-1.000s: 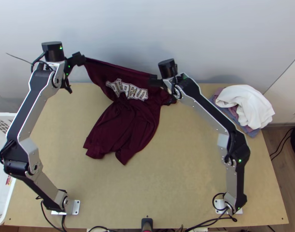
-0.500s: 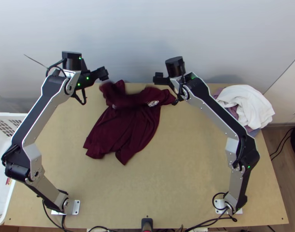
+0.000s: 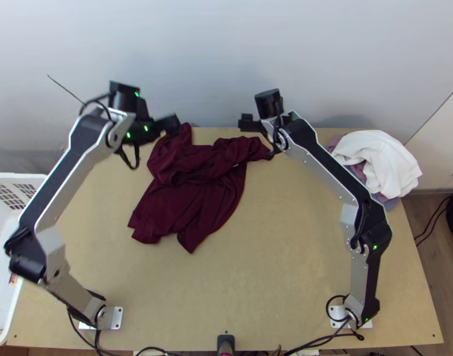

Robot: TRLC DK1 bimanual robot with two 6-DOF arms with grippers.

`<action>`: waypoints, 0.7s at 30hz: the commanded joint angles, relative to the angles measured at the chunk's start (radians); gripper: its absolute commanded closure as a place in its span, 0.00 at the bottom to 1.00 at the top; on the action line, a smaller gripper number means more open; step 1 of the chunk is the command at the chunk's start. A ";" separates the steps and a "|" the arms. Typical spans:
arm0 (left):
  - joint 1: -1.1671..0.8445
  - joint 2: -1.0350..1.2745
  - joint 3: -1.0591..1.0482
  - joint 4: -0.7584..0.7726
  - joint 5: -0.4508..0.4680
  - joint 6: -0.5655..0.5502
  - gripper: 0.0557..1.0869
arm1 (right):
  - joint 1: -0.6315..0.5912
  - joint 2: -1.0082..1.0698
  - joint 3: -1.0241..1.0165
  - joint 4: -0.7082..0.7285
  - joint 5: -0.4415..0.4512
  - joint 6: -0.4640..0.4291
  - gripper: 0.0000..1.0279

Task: Fold the t-shirt

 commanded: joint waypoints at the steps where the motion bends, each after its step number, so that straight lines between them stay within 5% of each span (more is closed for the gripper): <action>1: -0.117 -0.156 -0.269 0.000 -0.002 0.073 0.04 | -0.077 0.003 -0.120 -0.013 0.001 -0.010 0.04; 4: -0.157 -0.218 -0.373 0.000 -0.016 0.085 0.05 | -0.115 -0.002 -0.165 -0.014 -0.020 0.006 0.04; 11: -0.263 -0.291 -0.563 0.017 -0.093 0.077 0.05 | -0.169 0.067 -0.136 -0.013 -0.220 0.082 0.04; 21: -0.355 -0.318 -0.744 0.070 -0.160 0.083 0.05 | -0.172 0.181 -0.050 -0.028 -0.295 0.091 0.04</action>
